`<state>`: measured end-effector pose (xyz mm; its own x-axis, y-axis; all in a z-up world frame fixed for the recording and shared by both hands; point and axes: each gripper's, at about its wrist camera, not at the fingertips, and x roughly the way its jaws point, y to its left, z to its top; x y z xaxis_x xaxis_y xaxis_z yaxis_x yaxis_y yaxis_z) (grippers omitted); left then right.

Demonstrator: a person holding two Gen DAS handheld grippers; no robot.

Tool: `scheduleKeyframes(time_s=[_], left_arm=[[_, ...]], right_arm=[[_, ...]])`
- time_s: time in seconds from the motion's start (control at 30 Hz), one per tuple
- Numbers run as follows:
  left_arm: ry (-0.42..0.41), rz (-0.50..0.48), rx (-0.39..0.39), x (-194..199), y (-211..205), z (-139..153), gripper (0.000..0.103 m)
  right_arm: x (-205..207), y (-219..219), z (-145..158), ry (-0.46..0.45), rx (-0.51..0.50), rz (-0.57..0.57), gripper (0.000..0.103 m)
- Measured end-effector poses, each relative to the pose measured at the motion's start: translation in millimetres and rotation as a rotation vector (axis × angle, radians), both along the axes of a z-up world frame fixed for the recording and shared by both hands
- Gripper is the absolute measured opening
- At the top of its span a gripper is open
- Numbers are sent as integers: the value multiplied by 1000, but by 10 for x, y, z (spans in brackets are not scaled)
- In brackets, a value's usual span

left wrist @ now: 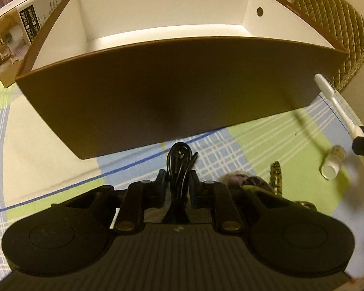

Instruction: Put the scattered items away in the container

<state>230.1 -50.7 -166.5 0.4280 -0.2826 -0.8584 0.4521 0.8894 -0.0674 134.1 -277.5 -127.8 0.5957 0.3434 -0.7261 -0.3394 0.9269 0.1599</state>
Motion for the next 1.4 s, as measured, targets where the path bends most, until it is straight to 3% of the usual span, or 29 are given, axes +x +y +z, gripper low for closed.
scheduleKeyframes(time_s=[0.5, 0.8, 1.07, 1.27, 1.4], left_arm=[[-128, 18, -32, -382, 251, 637, 13], [-233, -10, -73, -321, 158, 1163, 13], [-312, -42, -135, 51, 42, 1632, 13], [-319, -40, -144, 599, -106, 1762, 13], [-267, -19, -145, 1046, -176, 1692, 13]], right_arm=[[-125, 15, 213, -53, 50, 54, 17], [131, 111, 485, -120, 89, 87, 17], [692, 367, 831, -196, 131, 72, 17], [1207, 693, 805, -154, 121, 50, 17], [1554, 884, 668, -83, 102, 22, 17]])
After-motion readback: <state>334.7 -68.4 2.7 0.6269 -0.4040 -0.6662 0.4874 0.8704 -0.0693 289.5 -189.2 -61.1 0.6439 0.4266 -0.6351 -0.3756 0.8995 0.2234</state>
